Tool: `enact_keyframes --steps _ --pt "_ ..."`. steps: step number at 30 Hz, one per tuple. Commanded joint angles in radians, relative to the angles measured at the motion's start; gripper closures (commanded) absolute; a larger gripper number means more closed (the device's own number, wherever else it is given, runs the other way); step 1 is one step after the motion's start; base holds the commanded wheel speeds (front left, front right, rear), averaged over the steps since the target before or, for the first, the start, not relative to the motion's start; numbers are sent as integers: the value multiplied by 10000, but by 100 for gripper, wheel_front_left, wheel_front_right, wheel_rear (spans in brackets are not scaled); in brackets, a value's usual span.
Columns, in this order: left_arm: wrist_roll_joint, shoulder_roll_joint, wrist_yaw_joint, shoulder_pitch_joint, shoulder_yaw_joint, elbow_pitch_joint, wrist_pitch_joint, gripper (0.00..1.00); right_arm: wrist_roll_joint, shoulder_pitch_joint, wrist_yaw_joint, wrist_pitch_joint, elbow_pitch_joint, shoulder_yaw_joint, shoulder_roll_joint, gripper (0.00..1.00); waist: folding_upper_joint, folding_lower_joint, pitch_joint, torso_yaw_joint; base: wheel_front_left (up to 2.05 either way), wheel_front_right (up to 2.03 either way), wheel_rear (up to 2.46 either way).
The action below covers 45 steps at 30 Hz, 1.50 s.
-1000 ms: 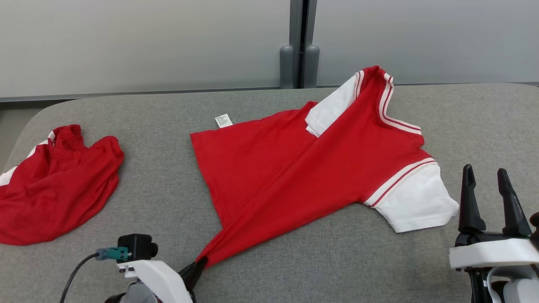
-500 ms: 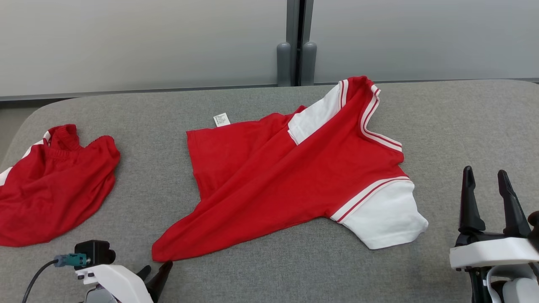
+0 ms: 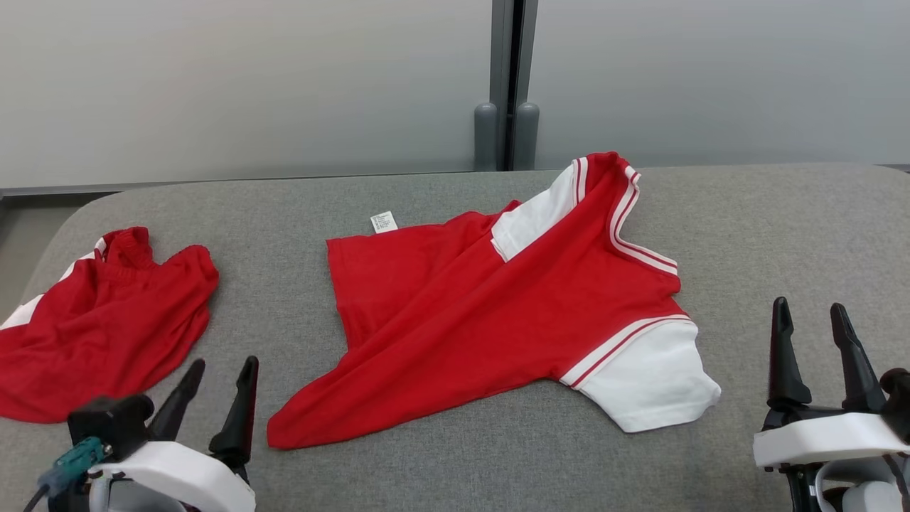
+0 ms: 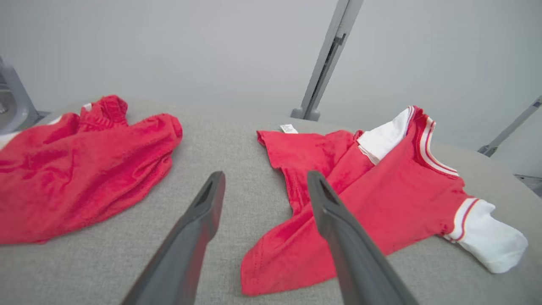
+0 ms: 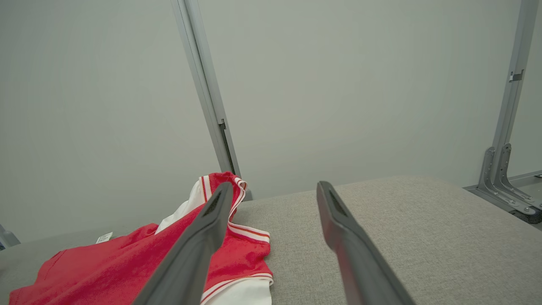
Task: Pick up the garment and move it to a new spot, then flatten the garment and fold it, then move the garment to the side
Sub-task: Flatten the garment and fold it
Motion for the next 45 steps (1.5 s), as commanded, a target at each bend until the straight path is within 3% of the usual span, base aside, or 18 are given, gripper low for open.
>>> enact_keyframes --steps 1,5,10,19,29,41,42,43,44,45 --pt "554 69 17 -120 4 -110 -798 0 22 127 19 -50 15 46 -53 0 -1 0 -63 -15 0 0 0" --pt "1367 -252 202 71 -10 -36 -2615 0 160 271 19 -50 189 228 -60 0 -1 0 -257 -114 0 0 0" --pt "1819 -654 284 147 -41 116 -3295 0 177 429 19 -50 391 272 -59 0 -1 0 -354 -166 0 0 0" --pt "2183 -1104 1 46 56 302 -3466 0 289 142 19 388 1313 465 -268 0 -1 0 -348 -65 0 0 0" --pt "2204 -1315 -189 -146 -42 478 -3471 0 740 -984 19 2827 3415 1103 -687 0 -1 0 -105 357 0 0 0" --pt "2042 -1379 -338 -320 -186 959 -3434 0 1006 -1337 19 3870 4213 1148 -720 0 -1 0 192 705 0 0 0" --pt "2043 -1383 -345 -349 -191 974 -3436 0 1009 -1346 19 3884 4232 1190 -719 46 -1 0 204 714 0 0 0" --pt "2035 -1385 -348 -375 -188 987 -3437 0 1015 -1356 19 3872 4247 1227 -733 66 -1 0 213 717 0 0 0" --pt "2028 -1391 -348 -392 -186 1001 -3439 0 1039 -1366 19 3857 4263 1257 -750 100 -1 0 221 714 0 0 0" --pt "2016 -1395 -345 -401 -181 1019 -3440 0 1071 -1379 19 3848 4279 1300 -763 100 -1 0 227 705 0 0 0"
